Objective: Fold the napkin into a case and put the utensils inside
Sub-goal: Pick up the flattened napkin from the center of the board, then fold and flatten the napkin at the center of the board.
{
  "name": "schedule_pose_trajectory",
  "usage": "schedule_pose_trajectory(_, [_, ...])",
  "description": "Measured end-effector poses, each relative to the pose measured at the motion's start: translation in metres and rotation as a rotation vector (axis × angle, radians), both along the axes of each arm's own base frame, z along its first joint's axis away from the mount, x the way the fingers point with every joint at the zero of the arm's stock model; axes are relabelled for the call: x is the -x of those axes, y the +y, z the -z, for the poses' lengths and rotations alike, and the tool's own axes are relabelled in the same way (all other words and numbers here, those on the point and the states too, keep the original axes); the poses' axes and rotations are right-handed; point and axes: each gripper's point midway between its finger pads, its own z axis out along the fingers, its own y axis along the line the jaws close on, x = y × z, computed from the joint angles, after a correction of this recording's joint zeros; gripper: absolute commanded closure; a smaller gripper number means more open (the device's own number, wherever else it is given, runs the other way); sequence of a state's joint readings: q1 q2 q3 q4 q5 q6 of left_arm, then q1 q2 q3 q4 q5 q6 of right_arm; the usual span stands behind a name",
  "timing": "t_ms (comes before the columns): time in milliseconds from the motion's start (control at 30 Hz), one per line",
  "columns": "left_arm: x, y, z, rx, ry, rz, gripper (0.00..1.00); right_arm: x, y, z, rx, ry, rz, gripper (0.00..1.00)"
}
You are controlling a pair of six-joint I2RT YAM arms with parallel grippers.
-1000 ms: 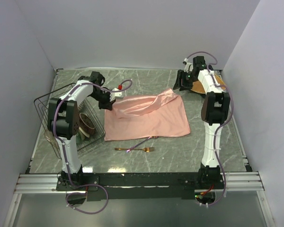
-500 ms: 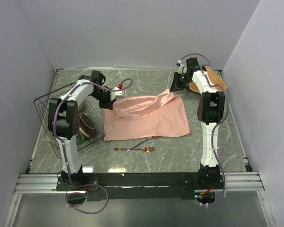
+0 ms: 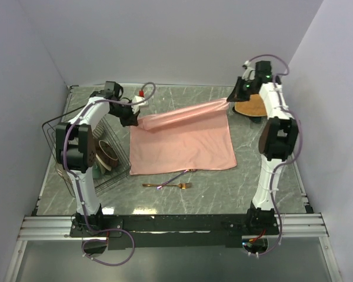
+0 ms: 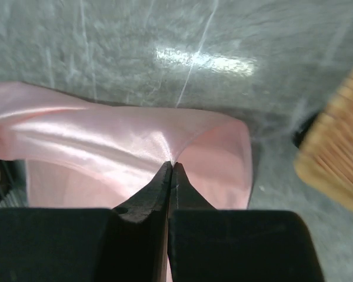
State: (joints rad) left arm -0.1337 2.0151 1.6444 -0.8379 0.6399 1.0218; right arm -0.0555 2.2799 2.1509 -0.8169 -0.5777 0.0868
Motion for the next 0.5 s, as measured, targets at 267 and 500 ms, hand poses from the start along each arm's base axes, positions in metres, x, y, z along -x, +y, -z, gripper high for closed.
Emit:
schedule_pose_trajectory(267, [-0.016, 0.004, -0.051, 0.106, -0.107, -0.055, 0.95, 0.047, -0.012, -0.052, -0.051, -0.017, 0.034, 1.0])
schedule_pose_trajectory(500, [0.024, 0.009, -0.044, 0.075, -0.067, 0.006, 0.94, 0.11, -0.012, 0.012, -0.011, 0.21, 0.014, 1.0])
